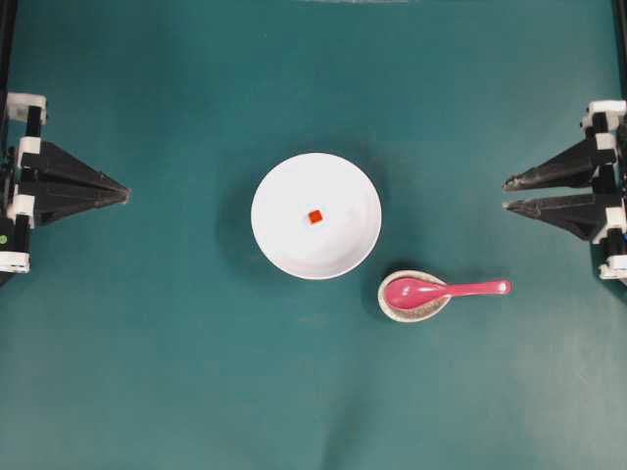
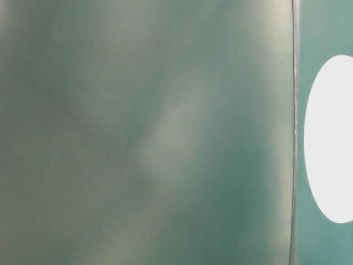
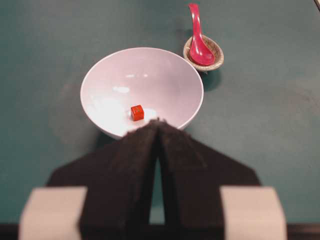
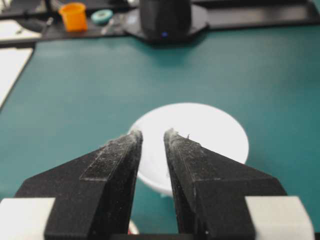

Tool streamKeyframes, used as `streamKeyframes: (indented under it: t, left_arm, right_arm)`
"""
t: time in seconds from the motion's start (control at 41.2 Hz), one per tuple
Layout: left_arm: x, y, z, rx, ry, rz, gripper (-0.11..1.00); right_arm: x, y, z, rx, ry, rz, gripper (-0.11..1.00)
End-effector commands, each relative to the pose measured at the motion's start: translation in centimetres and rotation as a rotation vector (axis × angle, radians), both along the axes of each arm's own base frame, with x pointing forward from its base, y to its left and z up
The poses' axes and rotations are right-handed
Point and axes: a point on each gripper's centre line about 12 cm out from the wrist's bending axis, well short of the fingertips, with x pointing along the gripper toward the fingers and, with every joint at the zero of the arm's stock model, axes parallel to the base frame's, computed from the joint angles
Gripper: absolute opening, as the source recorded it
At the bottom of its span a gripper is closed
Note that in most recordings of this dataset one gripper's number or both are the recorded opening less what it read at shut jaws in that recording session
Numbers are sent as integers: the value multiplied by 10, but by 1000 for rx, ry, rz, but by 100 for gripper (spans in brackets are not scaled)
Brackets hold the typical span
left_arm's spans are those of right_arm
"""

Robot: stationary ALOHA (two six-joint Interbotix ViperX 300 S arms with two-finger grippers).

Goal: Grip the spoon and scoop the red block from the bowl with right arm.
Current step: 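Open the right gripper at its rest position, then move the right gripper to the pink spoon handle and lower around it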

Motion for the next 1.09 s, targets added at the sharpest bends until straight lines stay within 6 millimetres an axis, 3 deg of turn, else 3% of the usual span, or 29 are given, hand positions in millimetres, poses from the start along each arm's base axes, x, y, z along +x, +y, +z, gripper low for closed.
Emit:
streamKeyframes:
  t: [0.0, 0.389, 1.068]
  left_arm:
    - [3, 1, 12, 2, -28, 3, 0]
    - [3, 1, 12, 5, -29, 2, 0]
    - [3, 1, 13, 15, -35, 1, 0]
  right_arm:
    - [-1, 2, 3, 7, -36, 10, 34]
    - [-15, 11, -32, 103, -94, 33, 34]
    - [-14, 25, -87, 155, -10, 40, 34]
